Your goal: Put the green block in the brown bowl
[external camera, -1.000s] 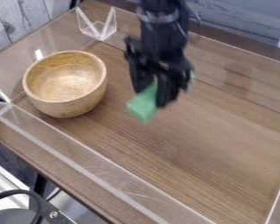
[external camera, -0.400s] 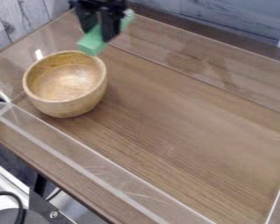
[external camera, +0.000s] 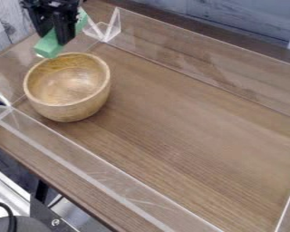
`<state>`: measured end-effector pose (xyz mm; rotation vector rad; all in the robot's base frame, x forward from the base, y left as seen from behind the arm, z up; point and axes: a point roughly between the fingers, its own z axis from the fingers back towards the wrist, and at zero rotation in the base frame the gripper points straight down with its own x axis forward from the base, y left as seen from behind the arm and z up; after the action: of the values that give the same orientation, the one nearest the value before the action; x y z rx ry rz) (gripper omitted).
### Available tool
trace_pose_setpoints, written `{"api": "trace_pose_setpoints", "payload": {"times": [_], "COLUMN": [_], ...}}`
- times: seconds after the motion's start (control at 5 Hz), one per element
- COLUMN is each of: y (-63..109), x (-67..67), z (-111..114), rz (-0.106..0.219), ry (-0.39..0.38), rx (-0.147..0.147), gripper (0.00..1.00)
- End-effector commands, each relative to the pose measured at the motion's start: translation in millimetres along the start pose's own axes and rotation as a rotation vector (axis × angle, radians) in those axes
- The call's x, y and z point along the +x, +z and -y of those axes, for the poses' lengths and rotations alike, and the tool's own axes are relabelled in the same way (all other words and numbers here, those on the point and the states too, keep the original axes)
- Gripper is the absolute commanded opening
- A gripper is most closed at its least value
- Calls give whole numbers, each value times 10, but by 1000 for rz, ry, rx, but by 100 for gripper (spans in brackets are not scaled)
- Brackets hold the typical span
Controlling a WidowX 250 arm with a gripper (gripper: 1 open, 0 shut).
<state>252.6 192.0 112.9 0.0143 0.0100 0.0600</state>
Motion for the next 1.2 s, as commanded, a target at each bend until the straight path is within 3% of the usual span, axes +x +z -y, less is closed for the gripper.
{"api": "trace_pose_setpoints", "payload": {"times": [0.0,0.4,1.0], "y": [38,-173,-262], "x": [-34,-127,-140], "z": [-77,-111,-108], "rz": [18,-12,-28], "ry": [0,-12,-9], "rx": [40,54,47], "gripper": [0,0,0]}}
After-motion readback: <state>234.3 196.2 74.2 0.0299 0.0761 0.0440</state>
